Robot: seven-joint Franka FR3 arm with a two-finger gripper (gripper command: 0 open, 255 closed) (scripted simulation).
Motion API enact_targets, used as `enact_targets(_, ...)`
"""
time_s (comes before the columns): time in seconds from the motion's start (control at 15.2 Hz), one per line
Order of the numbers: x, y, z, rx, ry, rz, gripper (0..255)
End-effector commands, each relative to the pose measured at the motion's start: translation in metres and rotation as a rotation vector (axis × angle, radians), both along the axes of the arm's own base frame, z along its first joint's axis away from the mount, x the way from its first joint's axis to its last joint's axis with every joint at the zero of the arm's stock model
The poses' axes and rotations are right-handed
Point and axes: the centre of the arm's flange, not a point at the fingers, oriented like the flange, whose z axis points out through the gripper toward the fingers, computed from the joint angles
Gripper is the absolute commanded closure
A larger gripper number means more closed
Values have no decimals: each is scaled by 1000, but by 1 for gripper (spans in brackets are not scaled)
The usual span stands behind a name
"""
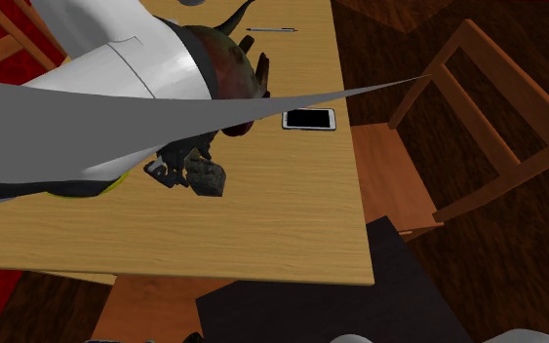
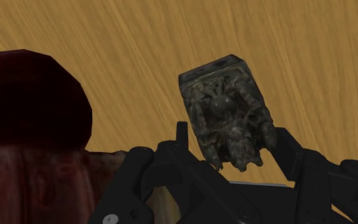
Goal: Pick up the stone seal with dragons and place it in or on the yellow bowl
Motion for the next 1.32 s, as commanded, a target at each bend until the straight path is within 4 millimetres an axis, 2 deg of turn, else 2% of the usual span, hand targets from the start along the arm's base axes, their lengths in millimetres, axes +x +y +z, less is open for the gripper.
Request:
enact_targets(0.0,-1,0,-1,-1,4,0,255)
enact_targets(0.07,0,0,-1,-1,4,0,255)
enact_targets(1.25,0,0,94,-1,4,0,255)
